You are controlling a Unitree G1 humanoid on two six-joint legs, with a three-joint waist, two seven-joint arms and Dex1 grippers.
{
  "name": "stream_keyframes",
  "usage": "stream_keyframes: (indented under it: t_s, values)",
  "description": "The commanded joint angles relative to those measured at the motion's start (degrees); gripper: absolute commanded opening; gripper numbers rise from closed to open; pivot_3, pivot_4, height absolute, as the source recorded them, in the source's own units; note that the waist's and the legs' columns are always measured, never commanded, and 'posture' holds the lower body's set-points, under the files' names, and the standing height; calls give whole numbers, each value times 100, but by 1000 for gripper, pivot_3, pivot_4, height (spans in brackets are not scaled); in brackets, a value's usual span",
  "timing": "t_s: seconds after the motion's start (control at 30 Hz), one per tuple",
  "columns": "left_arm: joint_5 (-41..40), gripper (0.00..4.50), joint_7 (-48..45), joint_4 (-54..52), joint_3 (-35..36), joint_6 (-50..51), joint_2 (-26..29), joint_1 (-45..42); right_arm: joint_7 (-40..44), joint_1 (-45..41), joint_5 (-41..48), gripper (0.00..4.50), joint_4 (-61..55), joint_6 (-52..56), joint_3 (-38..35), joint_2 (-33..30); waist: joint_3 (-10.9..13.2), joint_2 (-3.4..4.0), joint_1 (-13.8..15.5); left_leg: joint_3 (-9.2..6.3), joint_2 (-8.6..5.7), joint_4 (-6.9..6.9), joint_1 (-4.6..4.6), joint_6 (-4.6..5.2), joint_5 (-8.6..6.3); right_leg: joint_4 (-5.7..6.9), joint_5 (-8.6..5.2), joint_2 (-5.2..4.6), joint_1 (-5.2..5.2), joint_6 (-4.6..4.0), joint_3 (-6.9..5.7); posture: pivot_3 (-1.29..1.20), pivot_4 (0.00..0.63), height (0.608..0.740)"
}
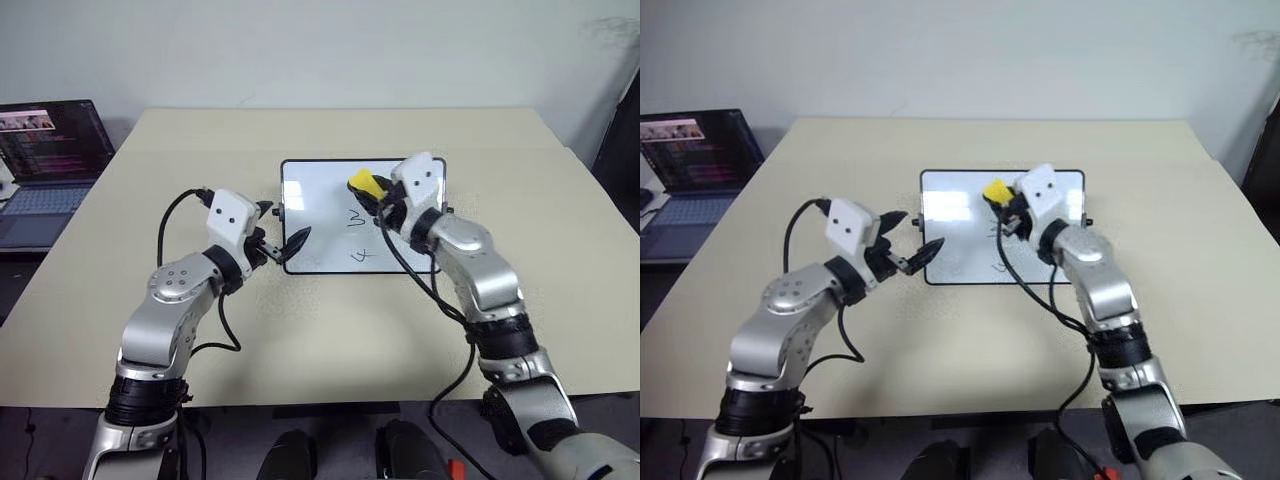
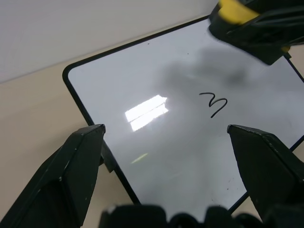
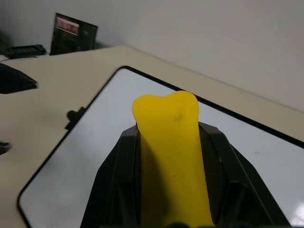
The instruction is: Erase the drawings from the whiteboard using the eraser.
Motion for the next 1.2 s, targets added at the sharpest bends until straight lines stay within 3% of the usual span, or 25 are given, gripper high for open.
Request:
stream_keyframes:
  t_s: [0.03, 0.27, 0.43, 0.77, 1.2]
  values:
    - [-12, 4500, -11, -241, 175, -121, 84, 53, 299, 420, 293, 1300, -727, -34, -103, -217, 0, -1, 0, 0, 0, 0, 0, 0, 0, 0, 0, 0, 1, 0, 0, 0, 150, 740]
    - [-77, 4500, -199, -418, 140, -20, 259, 359, 841, 1519, 86, 1300, -1516, -479, 218, -1047, 2, -2, -7, 0, 0, 0, -1, 1, -1, -3, -1, 0, 2, 2, 0, 0, 150, 740]
    - [-50, 4500, -348, -475, 80, 18, 361, 468, 586, 1554, -727, 1300, -1182, -1585, 536, -1288, 4, -4, -16, 3, 2, -2, 8, 2, -1, 0, -2, 3, 7, 3, 1, 0, 150, 740]
    - [-56, 4500, -396, -414, 125, 110, 397, 475, -257, 422, -1444, 1300, 848, -3151, 778, -407, 8, -9, -5, 9, 1, -2, 22, -6, 3, 2, -1, 3, 16, 2, 3, 0, 150, 740]
    - [-357, 4500, -838, -595, 72, 181, 530, 394, -815, -1440, -2046, 1300, 4543, -4680, 921, -39, 9, -7, -21, 13, 2, -7, 22, -11, 6, -3, -1, 3, 15, 0, 7, 0, 150, 740]
